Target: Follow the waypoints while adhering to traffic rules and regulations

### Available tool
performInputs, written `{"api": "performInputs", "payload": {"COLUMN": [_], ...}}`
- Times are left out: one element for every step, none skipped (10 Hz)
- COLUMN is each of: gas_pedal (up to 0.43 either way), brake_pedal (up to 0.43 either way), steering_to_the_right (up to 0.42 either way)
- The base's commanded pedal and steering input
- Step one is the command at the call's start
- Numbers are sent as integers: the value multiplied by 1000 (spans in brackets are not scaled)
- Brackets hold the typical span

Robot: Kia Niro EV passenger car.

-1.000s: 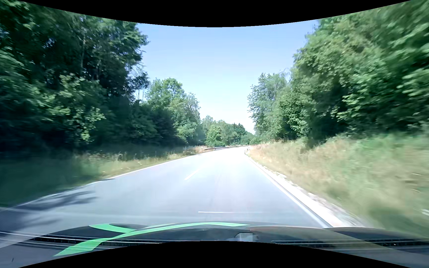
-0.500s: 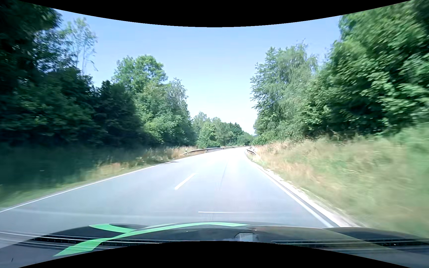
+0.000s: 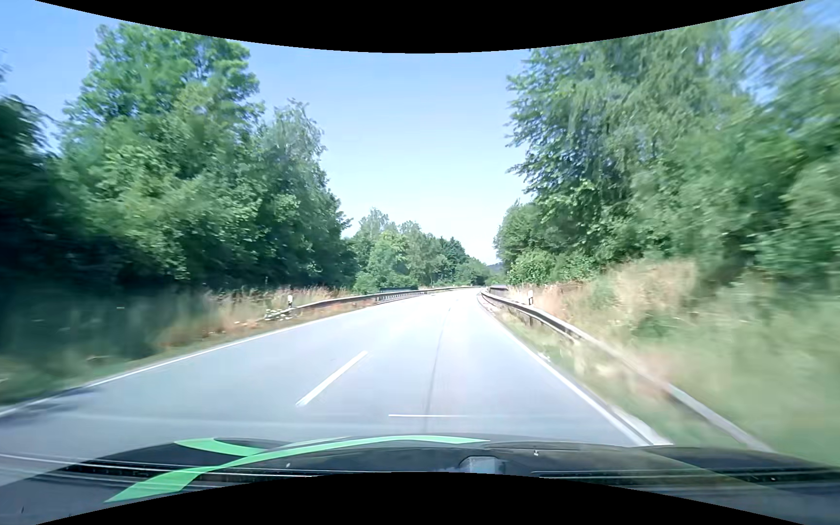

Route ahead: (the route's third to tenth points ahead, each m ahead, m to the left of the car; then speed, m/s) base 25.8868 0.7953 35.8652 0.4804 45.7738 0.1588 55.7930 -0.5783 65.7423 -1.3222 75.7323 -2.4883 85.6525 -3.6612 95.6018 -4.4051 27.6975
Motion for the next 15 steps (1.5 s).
{"api": "performInputs", "payload": {"gas_pedal": [248, 248, 248, 248, 189, 157, 157, 157, 157, 157, 157, 157, 157, 157, 169], "brake_pedal": [0, 0, 0, 0, 0, 0, 0, 0, 0, 0, 0, 0, 0, 0, 0], "steering_to_the_right": [9, 6, 5, 5, 5, 5, 5, 5, 5, 6, 5, 6, 6, 7, 7]}}
